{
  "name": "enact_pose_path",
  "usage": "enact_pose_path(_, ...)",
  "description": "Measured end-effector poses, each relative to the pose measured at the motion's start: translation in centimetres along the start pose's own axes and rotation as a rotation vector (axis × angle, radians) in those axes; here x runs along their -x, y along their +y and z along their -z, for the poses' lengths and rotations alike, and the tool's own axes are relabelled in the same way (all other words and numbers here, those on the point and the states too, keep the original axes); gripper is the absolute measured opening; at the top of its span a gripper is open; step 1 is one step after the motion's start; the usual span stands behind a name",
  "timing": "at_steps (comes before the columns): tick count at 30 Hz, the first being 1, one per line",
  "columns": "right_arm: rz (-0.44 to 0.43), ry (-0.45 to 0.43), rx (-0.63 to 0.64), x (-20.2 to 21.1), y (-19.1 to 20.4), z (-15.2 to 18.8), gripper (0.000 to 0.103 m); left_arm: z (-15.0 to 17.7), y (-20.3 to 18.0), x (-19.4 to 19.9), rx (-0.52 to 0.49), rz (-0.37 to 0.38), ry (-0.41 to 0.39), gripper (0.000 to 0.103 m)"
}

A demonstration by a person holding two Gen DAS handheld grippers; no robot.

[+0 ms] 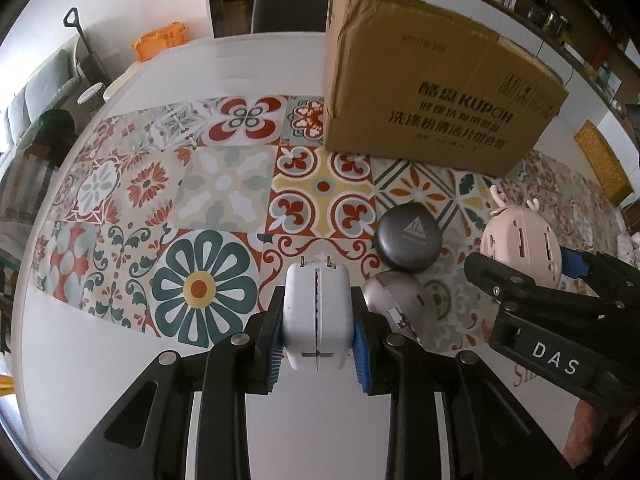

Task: Organize rigid objects
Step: 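Grasp the pink deer device with the right tool while the left tool grasps the white plug charger, then lift both held items over the box and open both tools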

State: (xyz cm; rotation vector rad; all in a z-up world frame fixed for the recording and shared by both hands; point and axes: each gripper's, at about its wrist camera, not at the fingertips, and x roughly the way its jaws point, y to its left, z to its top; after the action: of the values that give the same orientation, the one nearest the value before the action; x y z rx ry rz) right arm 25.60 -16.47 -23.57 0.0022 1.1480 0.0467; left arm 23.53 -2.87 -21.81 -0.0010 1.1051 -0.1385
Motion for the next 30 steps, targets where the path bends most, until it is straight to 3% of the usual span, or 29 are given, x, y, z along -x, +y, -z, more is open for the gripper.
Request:
enact_pose_path(14,-0.031,-0.076,-0.045,5.1,-1.4,-0.6,0.073,-2.4,-0.9,4.8,-0.019,0.031,-0.110,0.030)
enact_pose_path(30,0.003,-0.229,-0.060,12.2,-2.2,-2.3,0.073,-5.6,-2.7,10.3,-0.042,0.081,-0.243,0.030)
